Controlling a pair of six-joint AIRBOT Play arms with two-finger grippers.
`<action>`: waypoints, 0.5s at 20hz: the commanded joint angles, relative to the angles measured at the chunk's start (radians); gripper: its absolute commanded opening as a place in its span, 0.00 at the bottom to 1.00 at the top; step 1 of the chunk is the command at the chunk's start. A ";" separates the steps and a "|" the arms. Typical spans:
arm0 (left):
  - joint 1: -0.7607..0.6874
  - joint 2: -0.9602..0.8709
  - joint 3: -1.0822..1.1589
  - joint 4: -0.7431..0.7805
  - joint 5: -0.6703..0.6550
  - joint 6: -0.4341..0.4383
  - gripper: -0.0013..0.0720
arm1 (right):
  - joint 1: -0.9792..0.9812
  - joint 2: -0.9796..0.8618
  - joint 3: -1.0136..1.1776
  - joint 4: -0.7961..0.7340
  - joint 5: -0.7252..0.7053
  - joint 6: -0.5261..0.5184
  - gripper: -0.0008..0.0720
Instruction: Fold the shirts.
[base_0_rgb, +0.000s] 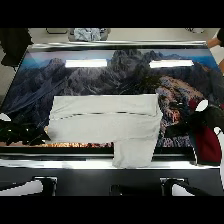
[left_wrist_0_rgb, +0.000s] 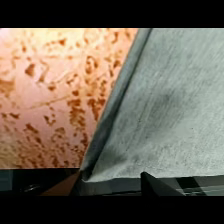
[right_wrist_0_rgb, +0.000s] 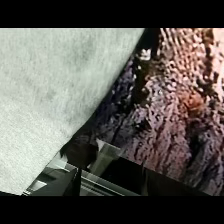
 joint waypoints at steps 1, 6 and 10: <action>0.000 0.010 -0.047 -0.045 0.095 0.010 0.50 | -0.001 0.016 -0.020 0.004 0.002 -0.017 0.72; 0.000 0.010 -0.047 -0.047 0.114 0.011 0.06 | -0.001 0.042 -0.094 0.022 -0.018 -0.024 0.72; 0.000 0.011 -0.047 -0.047 0.111 0.011 0.06 | -0.001 0.128 -0.277 0.158 -0.081 -0.093 0.73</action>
